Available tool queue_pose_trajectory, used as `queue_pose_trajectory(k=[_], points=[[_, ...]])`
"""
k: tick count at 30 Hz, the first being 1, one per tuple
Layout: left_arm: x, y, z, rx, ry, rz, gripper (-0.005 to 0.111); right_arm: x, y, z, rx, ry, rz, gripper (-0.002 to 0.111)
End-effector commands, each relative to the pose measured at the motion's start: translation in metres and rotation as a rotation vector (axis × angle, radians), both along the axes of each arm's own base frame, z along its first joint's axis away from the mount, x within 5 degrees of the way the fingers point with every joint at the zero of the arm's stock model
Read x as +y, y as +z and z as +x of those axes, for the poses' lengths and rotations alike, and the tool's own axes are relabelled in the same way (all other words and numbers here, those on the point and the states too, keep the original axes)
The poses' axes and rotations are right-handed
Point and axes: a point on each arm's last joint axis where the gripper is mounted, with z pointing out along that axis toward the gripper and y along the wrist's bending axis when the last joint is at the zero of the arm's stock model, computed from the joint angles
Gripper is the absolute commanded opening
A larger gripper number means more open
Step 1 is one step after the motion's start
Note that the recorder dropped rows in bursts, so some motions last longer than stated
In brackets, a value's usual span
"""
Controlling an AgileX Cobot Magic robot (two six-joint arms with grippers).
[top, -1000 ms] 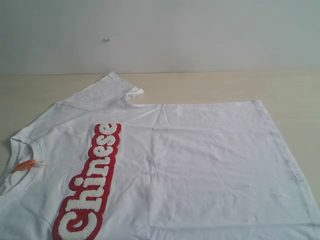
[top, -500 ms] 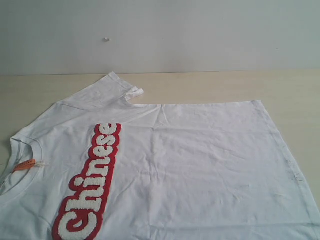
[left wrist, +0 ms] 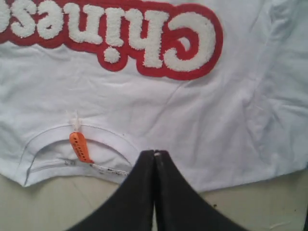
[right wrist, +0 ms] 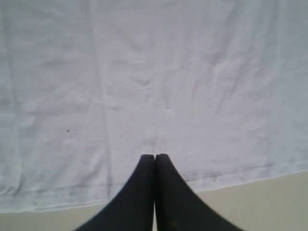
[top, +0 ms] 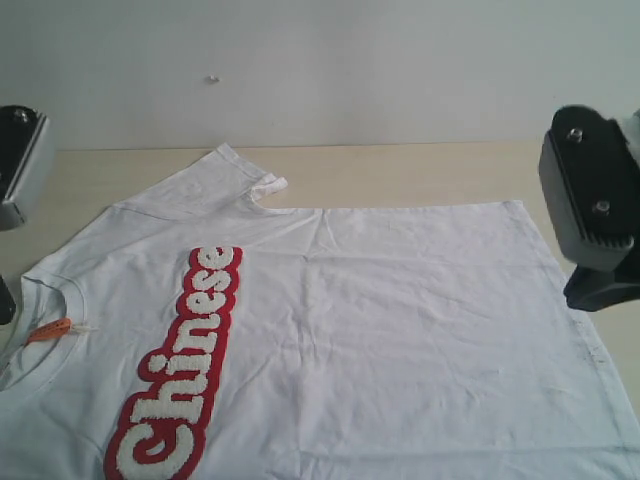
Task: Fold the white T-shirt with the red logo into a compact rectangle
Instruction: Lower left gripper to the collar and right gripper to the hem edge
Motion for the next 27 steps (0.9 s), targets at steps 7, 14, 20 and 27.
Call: queue_pose_trajectory(k=[7,14,20,27], points=[[-0.009,-0.044,0.01,0.024,-0.071,0.078,0.065,0.002,-0.014,0.017,-0.062,-0.093,0.01,0.022],[-0.004,-0.055,0.0,0.113,-0.059,0.124,0.078,0.005,-0.014,0.016,-0.034,-0.098,0.042,0.079],[-0.001,-0.059,-0.006,0.163,-0.059,0.141,0.079,0.002,-0.016,0.016,-0.032,-0.061,-0.006,0.098],[-0.006,-0.058,0.006,0.021,-0.077,0.094,0.078,0.004,-0.024,0.021,-0.018,0.035,-0.03,0.096]])
